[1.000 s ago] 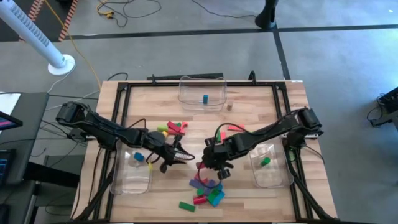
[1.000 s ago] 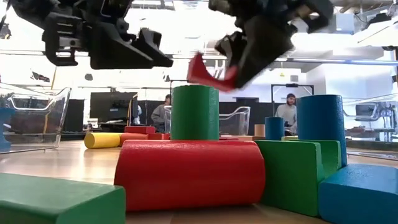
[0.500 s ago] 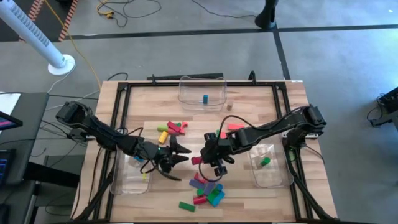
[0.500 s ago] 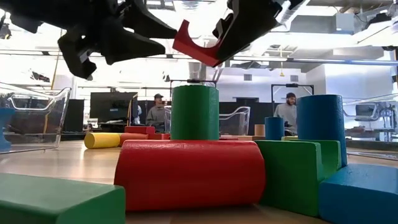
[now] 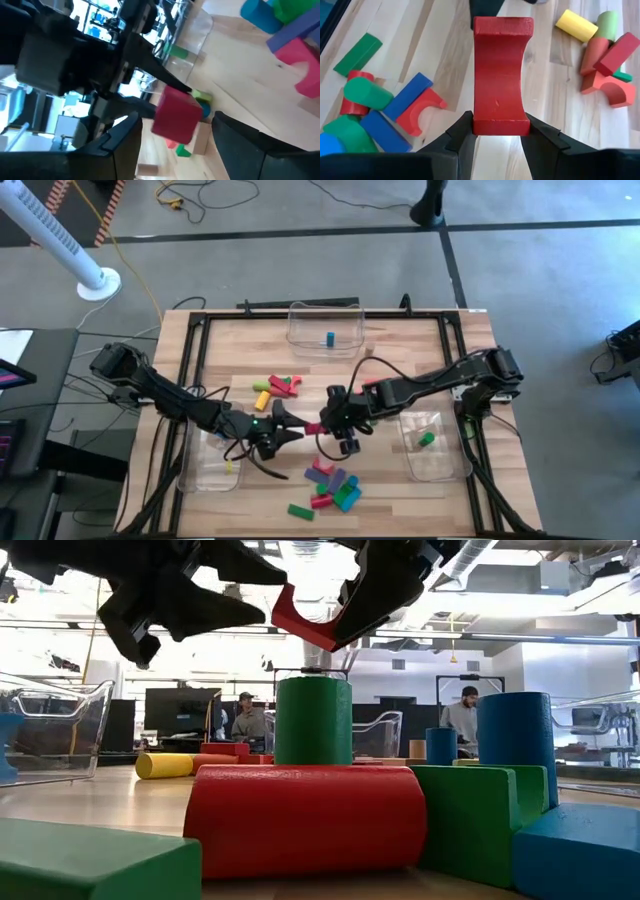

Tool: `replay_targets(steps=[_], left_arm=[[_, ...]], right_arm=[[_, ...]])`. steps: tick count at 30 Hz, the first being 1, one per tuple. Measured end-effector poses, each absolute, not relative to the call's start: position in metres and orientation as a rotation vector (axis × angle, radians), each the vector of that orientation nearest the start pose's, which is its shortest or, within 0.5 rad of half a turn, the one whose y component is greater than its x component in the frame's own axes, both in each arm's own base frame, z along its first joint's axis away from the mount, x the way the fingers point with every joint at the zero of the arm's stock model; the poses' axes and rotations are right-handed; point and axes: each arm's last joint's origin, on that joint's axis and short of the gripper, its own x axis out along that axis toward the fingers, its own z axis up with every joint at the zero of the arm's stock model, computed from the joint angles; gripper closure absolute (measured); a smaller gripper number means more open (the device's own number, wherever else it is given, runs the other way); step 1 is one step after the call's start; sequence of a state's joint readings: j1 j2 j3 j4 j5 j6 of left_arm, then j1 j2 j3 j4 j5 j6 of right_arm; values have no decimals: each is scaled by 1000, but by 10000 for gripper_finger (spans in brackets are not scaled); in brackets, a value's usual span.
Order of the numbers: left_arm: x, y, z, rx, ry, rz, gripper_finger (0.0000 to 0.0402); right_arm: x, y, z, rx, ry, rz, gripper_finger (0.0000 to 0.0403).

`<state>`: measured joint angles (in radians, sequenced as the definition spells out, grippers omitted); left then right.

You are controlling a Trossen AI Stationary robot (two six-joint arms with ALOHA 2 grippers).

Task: Sort blocks by size
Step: Put the red arc block into the left transparent bin

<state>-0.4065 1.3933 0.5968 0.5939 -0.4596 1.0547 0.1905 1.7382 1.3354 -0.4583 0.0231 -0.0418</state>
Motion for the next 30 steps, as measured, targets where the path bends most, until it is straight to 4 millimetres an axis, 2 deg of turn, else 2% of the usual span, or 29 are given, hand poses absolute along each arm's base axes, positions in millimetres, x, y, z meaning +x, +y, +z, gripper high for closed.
replay_targets(steps=[8, 13, 22, 30], left_arm=[[267, -101, 219, 1224, 228, -72, 171], [271, -103, 211, 1288, 244, -80, 174], [286, -110, 192, 1406, 247, 29, 198], [291, -114, 199, 1407, 312, 49, 229]], right_arm=[[372, 65, 251, -116, 827, 171, 237], [375, 61, 253, -80, 806, 188, 237], [376, 59, 253, -55, 802, 181, 237], [375, 59, 252, -38, 813, 195, 237]])
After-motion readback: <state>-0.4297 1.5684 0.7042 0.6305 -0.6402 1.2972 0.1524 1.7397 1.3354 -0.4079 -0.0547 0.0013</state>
